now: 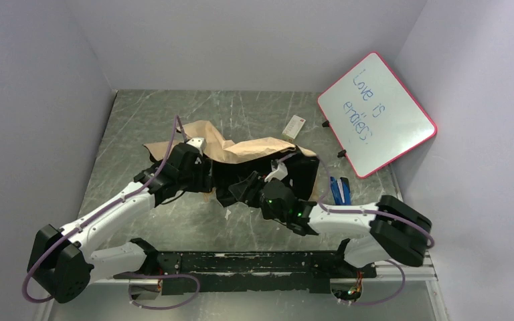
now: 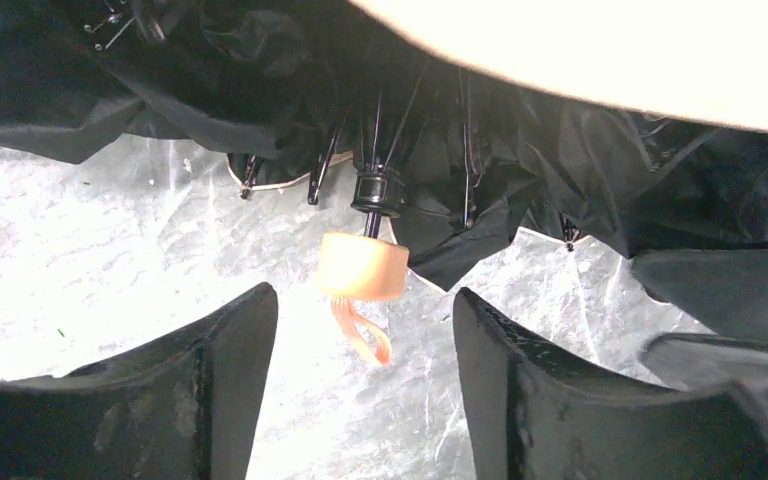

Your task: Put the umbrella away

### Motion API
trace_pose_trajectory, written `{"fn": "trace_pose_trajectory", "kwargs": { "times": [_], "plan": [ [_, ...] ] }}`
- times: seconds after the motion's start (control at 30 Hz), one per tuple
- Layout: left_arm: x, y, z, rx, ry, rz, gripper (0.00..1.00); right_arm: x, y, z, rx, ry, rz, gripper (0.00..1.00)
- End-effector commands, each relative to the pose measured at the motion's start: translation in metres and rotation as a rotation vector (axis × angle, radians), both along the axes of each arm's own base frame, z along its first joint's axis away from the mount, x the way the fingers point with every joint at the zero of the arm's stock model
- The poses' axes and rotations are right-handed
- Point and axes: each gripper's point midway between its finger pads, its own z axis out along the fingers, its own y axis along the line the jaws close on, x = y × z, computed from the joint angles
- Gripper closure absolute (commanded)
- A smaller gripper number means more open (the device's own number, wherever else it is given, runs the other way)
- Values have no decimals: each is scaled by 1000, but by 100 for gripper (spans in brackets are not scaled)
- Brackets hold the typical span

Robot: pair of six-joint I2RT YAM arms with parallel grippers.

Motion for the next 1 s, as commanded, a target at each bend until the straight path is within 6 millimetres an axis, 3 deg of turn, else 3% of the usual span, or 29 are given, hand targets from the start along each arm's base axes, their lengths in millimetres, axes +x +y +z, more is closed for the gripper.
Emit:
{"fn": "trace_pose_trajectory", "kwargs": {
  "times": [0.0, 0.17, 0.4, 0.5, 0.63, 0.73, 0.87, 0.97],
  "plan": [
    [4, -4, 12, -45, -55, -11, 29, -7, -36, -10, -185, -54, 0, 38],
    [-6, 8, 19, -24, -44, 12, 28, -19, -79, -13, -237, -39, -52, 37],
    [-6, -1, 80, -122, -171, -44, 47, -33, -121, -2, -323, -42, -78, 39],
    [-7, -7, 107, -151, -225, -98, 50, -37, -129, 16, -346, -69, -58, 40],
    [-2, -5, 138, -147, -288, -108, 53, -41, -135, 56, -354, -142, -12, 41],
    [6, 3, 158, -113, -340, -80, 47, -44, -134, 90, -351, -220, 39, 43],
    [30, 20, 166, 8, -374, 16, 42, -32, -140, 124, -429, -222, -18, 49],
    [54, 32, 164, 117, -361, 89, 44, -16, -142, 126, -617, -188, -36, 51]
  ]
}}
